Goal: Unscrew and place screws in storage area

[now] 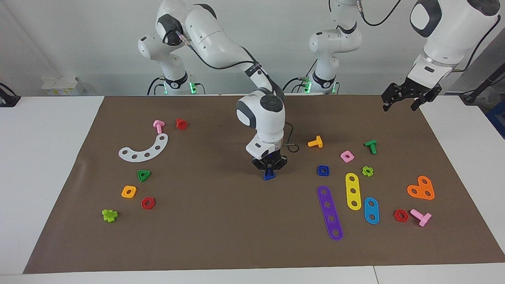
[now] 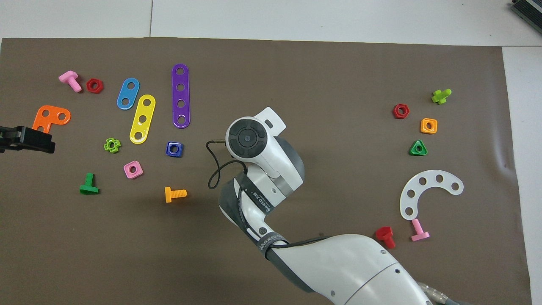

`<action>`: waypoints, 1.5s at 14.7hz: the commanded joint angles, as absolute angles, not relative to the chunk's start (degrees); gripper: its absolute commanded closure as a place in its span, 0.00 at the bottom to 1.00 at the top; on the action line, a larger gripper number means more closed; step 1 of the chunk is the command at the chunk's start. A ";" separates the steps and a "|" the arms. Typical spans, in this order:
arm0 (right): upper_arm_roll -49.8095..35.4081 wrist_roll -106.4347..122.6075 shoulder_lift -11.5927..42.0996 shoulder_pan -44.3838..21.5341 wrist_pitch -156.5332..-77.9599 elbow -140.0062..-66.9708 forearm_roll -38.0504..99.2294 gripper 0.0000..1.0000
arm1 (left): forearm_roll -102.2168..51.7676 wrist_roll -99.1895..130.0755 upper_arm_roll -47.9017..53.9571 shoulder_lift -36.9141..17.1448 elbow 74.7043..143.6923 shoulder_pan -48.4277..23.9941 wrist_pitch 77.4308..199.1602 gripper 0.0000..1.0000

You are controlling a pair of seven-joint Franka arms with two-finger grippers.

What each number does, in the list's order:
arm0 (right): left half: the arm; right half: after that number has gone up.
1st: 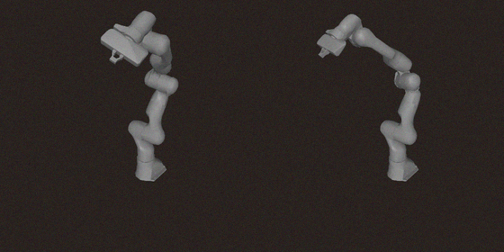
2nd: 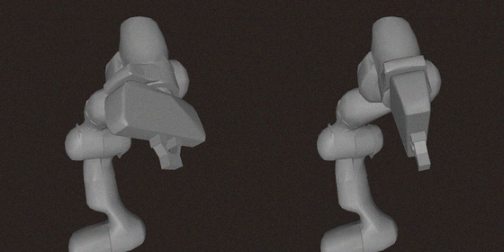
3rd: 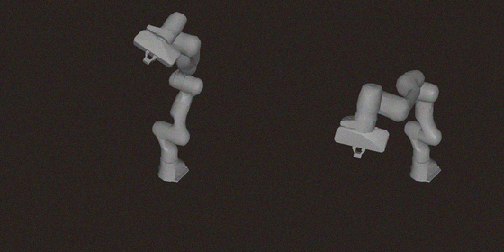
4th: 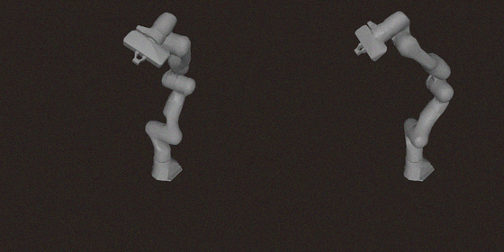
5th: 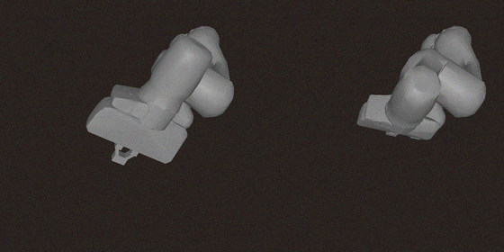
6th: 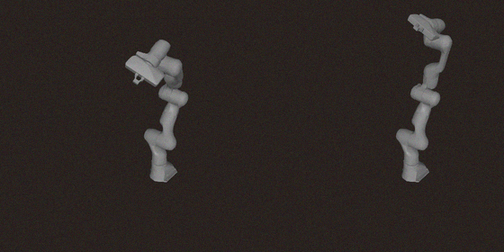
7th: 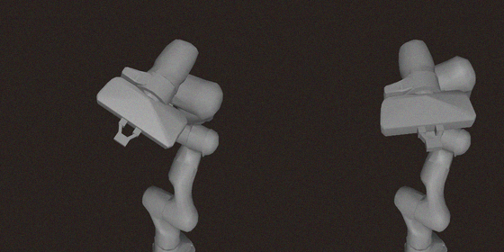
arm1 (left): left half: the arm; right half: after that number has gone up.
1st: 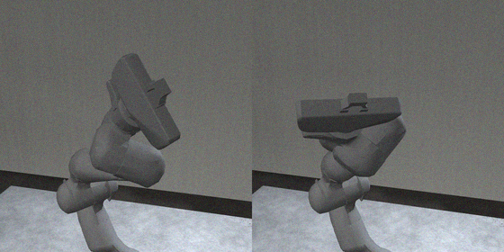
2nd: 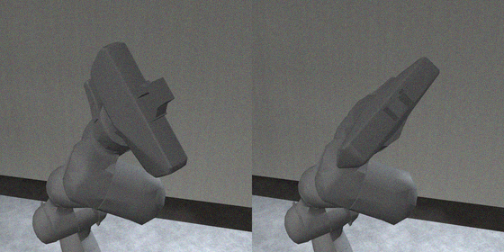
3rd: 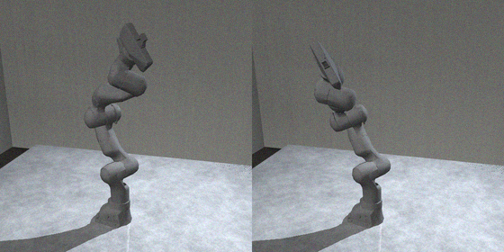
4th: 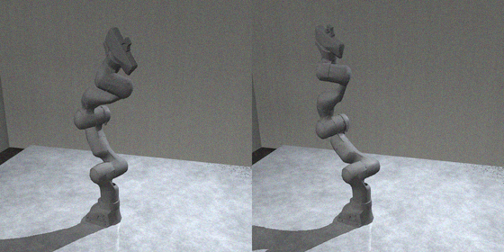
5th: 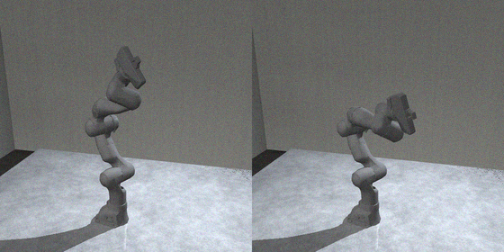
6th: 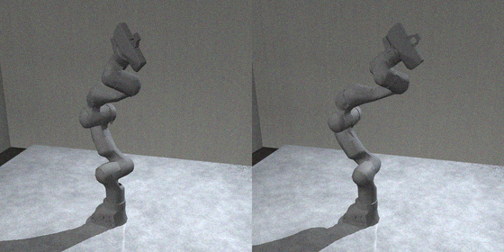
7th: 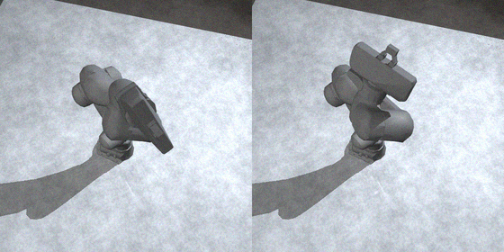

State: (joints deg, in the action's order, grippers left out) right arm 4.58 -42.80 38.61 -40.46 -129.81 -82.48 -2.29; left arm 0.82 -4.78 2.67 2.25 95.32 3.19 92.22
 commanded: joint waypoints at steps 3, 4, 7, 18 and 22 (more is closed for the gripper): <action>5.01 -33.52 30.70 -34.21 -127.80 -84.72 -3.34 1.00 | 0.17 -3.43 2.37 0.09 90.10 2.29 91.06 0.00; 4.92 -29.92 27.54 -31.58 -126.75 -86.38 -3.17 1.00 | 0.00 -3.51 2.37 0.17 89.74 2.37 89.92 0.00; 4.92 -18.75 18.57 -23.84 -125.42 -94.54 -2.20 1.00 | 0.18 -2.73 2.29 0.79 88.95 2.02 88.51 0.00; 4.75 13.18 12.48 -5.63 -143.60 -119.96 8.00 1.00 | 0.26 -2.72 2.46 -3.70 80.42 1.67 84.64 0.00; 4.75 13.54 11.87 -5.54 -144.05 -122.86 8.00 1.00 | 0.09 -2.81 2.90 -0.97 86.13 1.67 86.92 0.00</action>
State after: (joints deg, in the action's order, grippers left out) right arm 5.67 11.50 14.15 -6.43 -142.89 -119.93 6.48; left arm 0.68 -3.46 3.41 -2.85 83.59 2.43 86.54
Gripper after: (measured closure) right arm 0.806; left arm 0.000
